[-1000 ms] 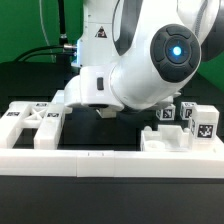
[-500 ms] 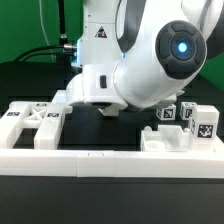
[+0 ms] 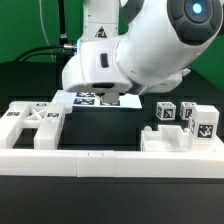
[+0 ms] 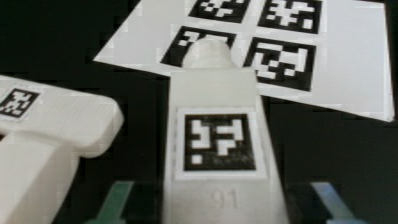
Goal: Assemble chair
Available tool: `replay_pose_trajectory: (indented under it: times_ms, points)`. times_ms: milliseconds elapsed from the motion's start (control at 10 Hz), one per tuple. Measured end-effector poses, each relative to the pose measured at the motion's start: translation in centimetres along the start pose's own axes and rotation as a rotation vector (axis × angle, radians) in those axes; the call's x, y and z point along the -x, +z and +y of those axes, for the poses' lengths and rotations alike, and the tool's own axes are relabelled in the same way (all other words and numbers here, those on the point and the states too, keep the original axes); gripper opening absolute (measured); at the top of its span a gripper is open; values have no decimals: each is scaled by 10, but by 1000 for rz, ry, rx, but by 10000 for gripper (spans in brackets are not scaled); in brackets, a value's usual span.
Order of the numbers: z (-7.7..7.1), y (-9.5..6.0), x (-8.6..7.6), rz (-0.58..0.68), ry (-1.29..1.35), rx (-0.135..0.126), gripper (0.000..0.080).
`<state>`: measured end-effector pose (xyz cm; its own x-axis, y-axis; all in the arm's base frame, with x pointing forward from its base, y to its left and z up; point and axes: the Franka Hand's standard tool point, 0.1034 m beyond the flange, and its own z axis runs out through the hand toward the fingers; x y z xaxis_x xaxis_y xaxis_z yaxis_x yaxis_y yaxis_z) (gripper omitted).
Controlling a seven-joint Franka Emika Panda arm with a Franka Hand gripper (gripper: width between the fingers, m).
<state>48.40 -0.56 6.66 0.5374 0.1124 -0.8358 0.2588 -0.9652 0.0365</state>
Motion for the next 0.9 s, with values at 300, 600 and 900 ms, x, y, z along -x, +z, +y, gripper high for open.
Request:
replay_pose_trajectory:
  times_ms: [300, 600, 900]
  points:
    - [2, -8, -4, 36, 1, 5, 287]
    - [4, -18, -11, 197, 20, 9, 287]
    - [4, -63, -10, 406, 86, -28, 287]
